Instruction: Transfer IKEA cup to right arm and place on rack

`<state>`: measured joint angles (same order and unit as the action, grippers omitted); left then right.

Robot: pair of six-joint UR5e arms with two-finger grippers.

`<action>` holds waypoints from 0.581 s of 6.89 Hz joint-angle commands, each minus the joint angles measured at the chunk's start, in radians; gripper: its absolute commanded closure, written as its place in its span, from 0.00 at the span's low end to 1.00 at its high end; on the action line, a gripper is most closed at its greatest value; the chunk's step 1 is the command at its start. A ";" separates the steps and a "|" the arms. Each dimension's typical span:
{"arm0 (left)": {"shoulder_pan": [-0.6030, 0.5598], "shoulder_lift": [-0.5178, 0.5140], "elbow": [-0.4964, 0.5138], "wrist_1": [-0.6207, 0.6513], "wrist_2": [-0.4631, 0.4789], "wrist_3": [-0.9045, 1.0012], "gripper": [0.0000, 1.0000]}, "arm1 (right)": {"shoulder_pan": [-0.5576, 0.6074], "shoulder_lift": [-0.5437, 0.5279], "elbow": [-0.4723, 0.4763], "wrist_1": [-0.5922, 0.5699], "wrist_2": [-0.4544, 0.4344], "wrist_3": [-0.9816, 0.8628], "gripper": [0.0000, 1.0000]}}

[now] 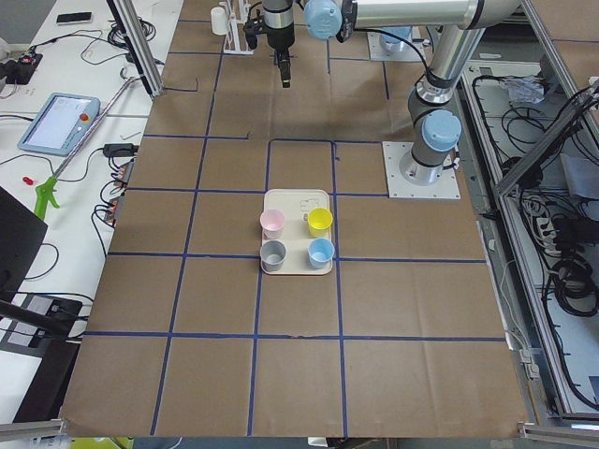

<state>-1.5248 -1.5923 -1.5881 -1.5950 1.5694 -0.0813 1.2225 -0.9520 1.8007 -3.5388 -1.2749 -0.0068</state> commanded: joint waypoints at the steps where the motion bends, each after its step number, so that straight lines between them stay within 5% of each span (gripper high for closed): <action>1: 0.000 0.006 -0.001 0.021 -0.022 0.009 0.00 | 0.000 -0.001 0.016 0.000 0.000 0.008 0.01; 4: 0.000 0.005 -0.001 0.023 -0.013 0.012 0.00 | 0.000 -0.010 0.005 0.001 0.000 0.001 0.00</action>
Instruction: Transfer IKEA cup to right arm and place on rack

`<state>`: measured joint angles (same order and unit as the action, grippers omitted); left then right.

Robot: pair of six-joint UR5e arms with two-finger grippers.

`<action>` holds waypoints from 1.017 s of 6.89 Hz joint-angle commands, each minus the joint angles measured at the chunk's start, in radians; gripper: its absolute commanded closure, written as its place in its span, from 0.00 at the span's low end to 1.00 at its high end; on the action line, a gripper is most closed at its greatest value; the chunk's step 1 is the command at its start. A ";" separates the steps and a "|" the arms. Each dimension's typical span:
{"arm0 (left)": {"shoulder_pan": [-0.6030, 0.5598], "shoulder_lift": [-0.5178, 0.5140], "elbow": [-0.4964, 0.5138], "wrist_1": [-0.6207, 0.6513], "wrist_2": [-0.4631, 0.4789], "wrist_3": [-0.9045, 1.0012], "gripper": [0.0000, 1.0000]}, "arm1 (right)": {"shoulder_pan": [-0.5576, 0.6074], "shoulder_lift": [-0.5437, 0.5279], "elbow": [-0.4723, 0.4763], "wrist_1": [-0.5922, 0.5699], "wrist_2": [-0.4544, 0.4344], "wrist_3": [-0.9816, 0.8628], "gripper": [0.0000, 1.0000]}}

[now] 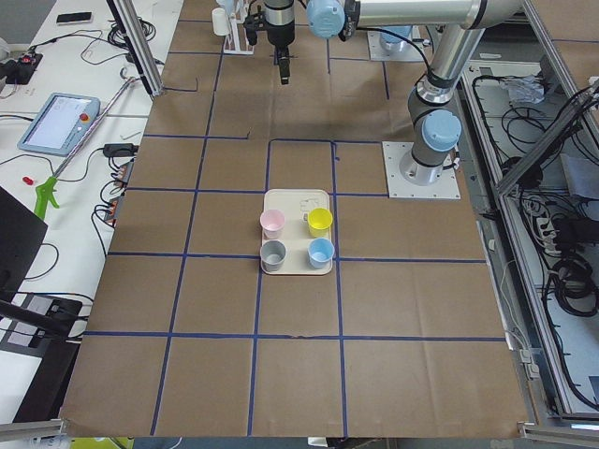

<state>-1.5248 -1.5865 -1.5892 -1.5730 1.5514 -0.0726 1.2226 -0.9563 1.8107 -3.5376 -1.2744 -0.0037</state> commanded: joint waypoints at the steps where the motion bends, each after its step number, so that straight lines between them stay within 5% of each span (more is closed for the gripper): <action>1: 0.000 0.000 0.000 0.001 0.007 0.004 0.00 | 0.005 -0.019 -0.019 0.006 0.000 0.001 0.00; 5: -0.002 -0.001 0.008 0.005 0.007 0.001 0.00 | 0.067 -0.252 -0.063 0.595 -0.040 -0.004 0.00; 7: -0.002 -0.001 0.009 0.005 0.007 -0.001 0.00 | 0.188 -0.362 -0.123 0.938 -0.252 0.004 0.00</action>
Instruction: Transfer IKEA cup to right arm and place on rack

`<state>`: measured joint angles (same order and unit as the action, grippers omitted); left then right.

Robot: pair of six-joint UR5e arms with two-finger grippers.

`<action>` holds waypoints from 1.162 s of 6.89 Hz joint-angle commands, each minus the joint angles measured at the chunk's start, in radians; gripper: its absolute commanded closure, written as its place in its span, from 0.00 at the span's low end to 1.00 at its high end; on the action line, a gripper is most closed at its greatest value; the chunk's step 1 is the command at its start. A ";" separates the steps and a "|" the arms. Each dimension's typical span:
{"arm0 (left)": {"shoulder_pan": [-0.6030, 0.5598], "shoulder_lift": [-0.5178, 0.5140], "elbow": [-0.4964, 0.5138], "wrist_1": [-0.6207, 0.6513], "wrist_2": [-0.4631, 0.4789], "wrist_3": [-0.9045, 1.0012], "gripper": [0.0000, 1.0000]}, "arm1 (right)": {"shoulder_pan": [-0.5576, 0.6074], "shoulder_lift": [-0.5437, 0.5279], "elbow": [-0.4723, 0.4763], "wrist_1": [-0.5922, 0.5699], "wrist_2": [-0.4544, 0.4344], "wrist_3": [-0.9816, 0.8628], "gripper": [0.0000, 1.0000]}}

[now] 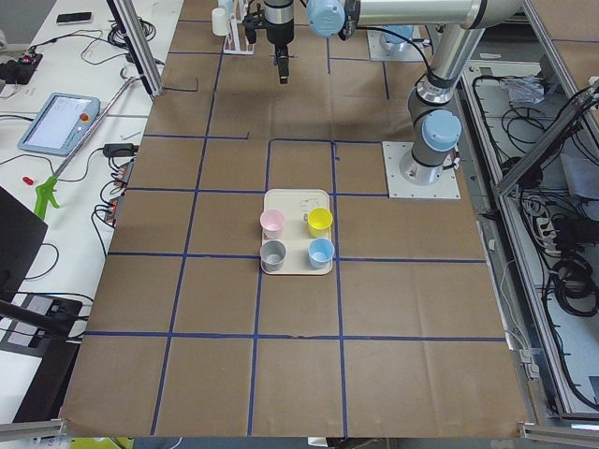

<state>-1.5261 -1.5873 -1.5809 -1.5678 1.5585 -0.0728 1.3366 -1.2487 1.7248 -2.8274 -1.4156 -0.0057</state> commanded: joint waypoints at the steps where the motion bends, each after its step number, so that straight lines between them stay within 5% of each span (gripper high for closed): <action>1: -0.002 0.000 -0.001 0.000 0.000 -0.004 0.00 | 0.129 -0.113 -0.075 0.394 -0.152 0.021 0.00; 5: -0.014 0.000 -0.002 0.000 0.002 -0.001 0.00 | 0.225 -0.242 -0.105 0.881 -0.175 0.039 0.00; 8: -0.014 0.004 -0.005 0.000 0.002 0.004 0.00 | 0.343 -0.299 -0.105 1.058 -0.177 0.070 0.00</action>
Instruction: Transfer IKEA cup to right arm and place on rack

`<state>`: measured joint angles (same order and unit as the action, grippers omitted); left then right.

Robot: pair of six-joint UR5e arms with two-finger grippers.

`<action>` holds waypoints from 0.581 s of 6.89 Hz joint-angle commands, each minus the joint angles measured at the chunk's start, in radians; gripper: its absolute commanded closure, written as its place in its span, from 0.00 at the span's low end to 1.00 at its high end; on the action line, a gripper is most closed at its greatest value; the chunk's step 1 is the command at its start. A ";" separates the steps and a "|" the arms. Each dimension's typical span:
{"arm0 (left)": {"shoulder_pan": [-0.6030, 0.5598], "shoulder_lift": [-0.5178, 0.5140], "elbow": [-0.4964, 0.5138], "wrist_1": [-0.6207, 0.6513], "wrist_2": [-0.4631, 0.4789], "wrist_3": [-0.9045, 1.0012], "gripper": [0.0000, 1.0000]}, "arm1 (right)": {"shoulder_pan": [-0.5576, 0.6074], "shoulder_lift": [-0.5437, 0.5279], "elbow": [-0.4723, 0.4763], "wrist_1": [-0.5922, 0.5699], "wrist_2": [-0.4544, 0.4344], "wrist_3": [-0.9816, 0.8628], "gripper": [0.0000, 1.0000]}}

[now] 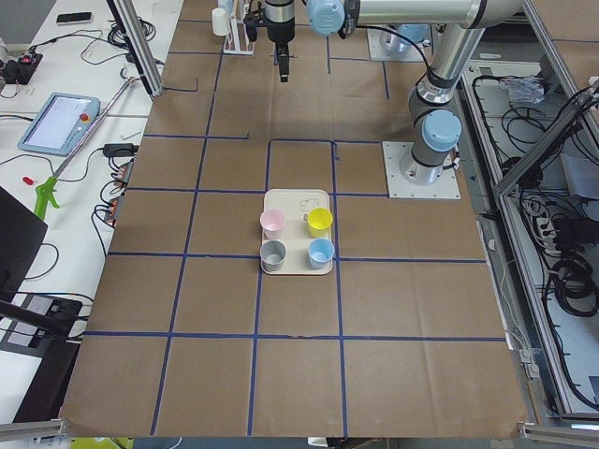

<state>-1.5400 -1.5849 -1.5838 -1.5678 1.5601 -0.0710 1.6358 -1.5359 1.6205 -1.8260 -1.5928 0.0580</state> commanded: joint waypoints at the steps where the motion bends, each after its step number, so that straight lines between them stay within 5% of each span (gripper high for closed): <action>1: 0.000 0.002 -0.001 0.000 0.000 0.002 0.00 | 0.082 -0.016 -0.001 0.088 -0.001 0.031 0.00; 4: 0.000 0.002 -0.002 0.000 0.000 0.002 0.00 | 0.096 -0.062 0.033 0.215 0.002 0.063 0.00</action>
<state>-1.5401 -1.5832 -1.5859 -1.5677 1.5600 -0.0691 1.7304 -1.5753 1.6387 -1.6570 -1.5917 0.1180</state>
